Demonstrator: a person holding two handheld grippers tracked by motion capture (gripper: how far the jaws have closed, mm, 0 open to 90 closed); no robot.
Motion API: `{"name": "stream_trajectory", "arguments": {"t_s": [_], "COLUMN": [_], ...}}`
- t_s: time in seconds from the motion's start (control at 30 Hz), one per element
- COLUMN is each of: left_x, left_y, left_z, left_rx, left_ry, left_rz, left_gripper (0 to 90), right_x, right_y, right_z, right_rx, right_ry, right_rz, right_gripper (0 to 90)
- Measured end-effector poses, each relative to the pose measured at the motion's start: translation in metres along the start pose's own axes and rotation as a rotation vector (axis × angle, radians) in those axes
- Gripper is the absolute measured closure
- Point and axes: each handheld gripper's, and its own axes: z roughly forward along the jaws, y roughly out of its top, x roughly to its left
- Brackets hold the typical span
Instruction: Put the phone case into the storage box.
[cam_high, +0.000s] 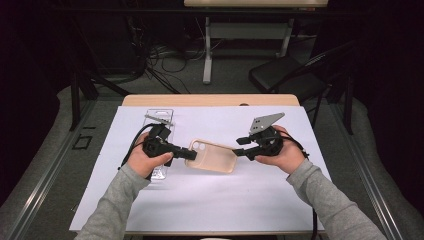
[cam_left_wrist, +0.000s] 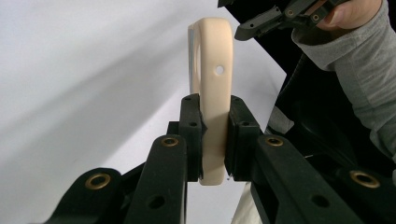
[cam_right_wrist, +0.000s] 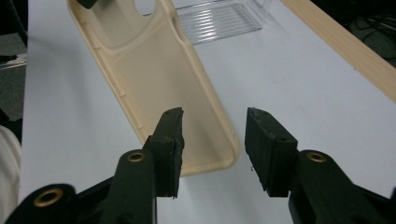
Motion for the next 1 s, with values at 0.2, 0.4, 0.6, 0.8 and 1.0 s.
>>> {"name": "stream_trajectory", "arguments": {"t_s": [0.2, 0.4, 0.6, 0.8, 1.0], "left_x": [-0.002, -0.004, -0.006, -0.007, -0.010], "left_y": [0.000, 0.000, 0.000, 0.000, -0.001], "left_z": [0.004, 0.006, 0.009, 0.011, 0.013], "left_rx": [0.017, 0.030, 0.041, 0.047, 0.058], "left_ry": [-0.001, -0.003, 0.000, -0.006, -0.003], "left_rz": [0.007, 0.018, 0.027, 0.037, 0.050], "left_gripper": [79.7, 79.7, 79.7, 79.7, 79.7], "right_x": [0.005, 0.007, 0.010, 0.011, 0.011], "right_y": [0.006, 0.011, 0.013, 0.015, 0.015], "right_z": [0.006, 0.011, 0.016, 0.021, 0.024], "right_rx": [0.028, 0.048, 0.080, 0.107, 0.124], "right_ry": [0.025, 0.033, 0.036, 0.034, 0.046], "right_rz": [-0.068, -0.120, -0.165, -0.190, -0.193], "right_gripper": [62.2, 63.5, 66.9, 68.3, 69.1]}}
